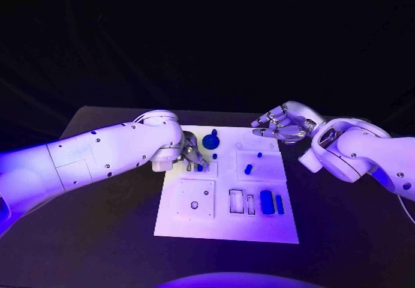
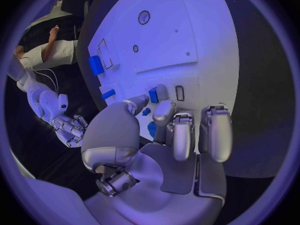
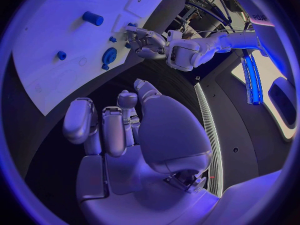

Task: Assemble the parts on the task board

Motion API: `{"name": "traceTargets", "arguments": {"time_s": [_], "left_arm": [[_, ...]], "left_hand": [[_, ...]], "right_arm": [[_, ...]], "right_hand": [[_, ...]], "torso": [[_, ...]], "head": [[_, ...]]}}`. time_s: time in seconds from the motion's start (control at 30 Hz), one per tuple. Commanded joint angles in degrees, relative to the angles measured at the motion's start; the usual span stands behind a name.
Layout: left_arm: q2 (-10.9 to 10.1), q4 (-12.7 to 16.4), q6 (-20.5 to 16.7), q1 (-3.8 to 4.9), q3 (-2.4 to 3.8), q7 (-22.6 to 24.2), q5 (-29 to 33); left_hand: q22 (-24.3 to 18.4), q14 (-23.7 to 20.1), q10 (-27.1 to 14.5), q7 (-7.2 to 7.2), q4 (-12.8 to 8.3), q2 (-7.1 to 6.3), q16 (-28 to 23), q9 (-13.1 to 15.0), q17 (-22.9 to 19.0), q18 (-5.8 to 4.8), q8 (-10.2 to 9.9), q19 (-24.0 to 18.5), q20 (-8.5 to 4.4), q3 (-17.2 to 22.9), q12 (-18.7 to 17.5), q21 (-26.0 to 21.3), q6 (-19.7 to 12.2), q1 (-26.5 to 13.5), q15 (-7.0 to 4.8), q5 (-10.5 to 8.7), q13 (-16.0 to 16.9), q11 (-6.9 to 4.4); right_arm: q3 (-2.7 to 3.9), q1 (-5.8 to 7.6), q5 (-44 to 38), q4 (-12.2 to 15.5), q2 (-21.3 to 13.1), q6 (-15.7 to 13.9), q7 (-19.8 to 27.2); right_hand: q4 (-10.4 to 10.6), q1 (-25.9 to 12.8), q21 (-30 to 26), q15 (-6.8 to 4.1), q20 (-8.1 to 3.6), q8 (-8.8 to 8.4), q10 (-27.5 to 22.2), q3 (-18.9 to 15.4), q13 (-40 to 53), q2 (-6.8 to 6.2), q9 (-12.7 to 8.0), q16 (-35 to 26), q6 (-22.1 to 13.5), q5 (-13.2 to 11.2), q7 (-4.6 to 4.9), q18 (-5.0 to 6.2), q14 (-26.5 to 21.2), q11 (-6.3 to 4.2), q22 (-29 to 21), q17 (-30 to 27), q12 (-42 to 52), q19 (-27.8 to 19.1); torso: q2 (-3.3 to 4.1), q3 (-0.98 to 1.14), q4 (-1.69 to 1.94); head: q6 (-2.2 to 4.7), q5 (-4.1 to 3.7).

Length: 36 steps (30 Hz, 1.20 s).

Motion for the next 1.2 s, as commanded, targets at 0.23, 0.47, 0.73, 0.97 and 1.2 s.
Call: {"name": "traceTargets", "arguments": {"time_s": [0.23,0.47,0.73,0.97,1.2], "left_arm": [[-1.07,0.94,-1.68,-0.04,0.22,-5.54,0.09],[-2.30,2.55,-2.52,0.17,1.30,-5.29,0.02],[-4.28,3.79,0.16,1.93,3.60,-5.58,0.56],[-4.45,0.12,2.79,5.20,4.01,-4.49,1.17],[-1.67,-6.64,3.55,6.25,3.89,-1.90,1.23]], "left_hand": [[9.59,5.92,0.26,-0.17,1.08,-0.19,0.14,-0.74,15.09,-0.88,-0.25,3.86,-0.46,-3.79,-0.33,-0.13,0.50,-0.51,-0.43,-0.27,-0.29,0.01],[9.19,5.92,0.14,-0.19,1.21,0.05,0.14,-1.26,15.09,-0.77,-0.18,3.70,-0.52,-7.01,-0.54,-0.52,0.47,-0.94,-0.47,-0.29,-0.55,-0.02],[7.84,5.92,-1.45,0.10,1.24,-0.11,0.14,-1.81,15.09,-0.42,-0.28,3.12,-0.46,-11.23,-2.50,-1.80,-0.58,-1.20,-0.30,-0.29,-2.84,0.22],[4.23,5.92,-6.37,1.52,1.07,1.22,0.14,-3.42,15.09,0.46,-1.70,1.48,0.39,-15.11,-7.81,-5.27,-3.76,3.77,0.67,0.00,-9.17,1.45],[3.49,5.92,-8.11,2.36,1.14,2.28,0.14,-5.24,15.09,0.65,-3.07,1.12,1.03,-16.24,-9.31,-6.13,-4.89,6.68,1.34,0.11,-11.21,2.20]], "right_arm": [[-0.01,-0.04,0.16,-0.08,0.01,0.13,0.54],[-0.03,-0.06,0.20,-0.26,0.03,0.24,0.51],[-0.10,-0.09,0.30,-0.38,0.00,0.27,0.46],[-0.13,-0.10,0.32,-0.47,-0.01,0.22,0.39],[-0.13,-0.10,0.30,-0.67,0.17,0.06,0.50]], "right_hand": [[0.63,-0.79,-0.32,0.48,0.06,0.13,-0.42,-0.22,-0.18,-0.16,-0.10,-0.45,0.06,-0.88,0.15,0.63,3.14,0.15,-0.14,2.72,-0.22,-0.38],[0.70,-0.84,-0.34,0.49,0.06,0.14,-0.41,-0.28,-0.18,-0.17,-0.11,-0.46,0.06,-1.02,0.15,0.63,3.13,0.15,-0.16,2.71,-0.18,-0.39],[0.75,-0.88,-0.36,0.49,0.06,0.15,-0.42,-0.31,-0.19,-0.17,-0.10,-0.42,0.07,-1.09,0.15,0.64,3.15,0.15,-0.21,2.76,-0.18,-0.42],[0.82,-0.94,-0.34,0.50,0.07,0.16,-0.38,-0.35,-0.15,-0.16,-0.10,-0.43,0.08,-1.16,0.15,0.63,3.14,0.16,-0.15,2.76,-0.10,-0.39],[0.82,-0.91,-0.36,0.50,0.07,0.16,-0.41,-0.34,-0.20,-0.14,-0.10,-0.44,0.09,-1.15,0.14,0.64,3.14,0.15,-0.20,2.75,-0.15,-0.41]], "torso": [[-0.02,-0.01,-0.02],[-0.04,-0.02,-0.07],[0.01,0.06,-0.06],[0.05,0.01,0.06],[0.09,-0.09,0.01]], "head": [[0.07,0.00],[0.23,-0.07],[0.61,-0.17],[0.88,-0.34],[1.48,-0.18]]}}
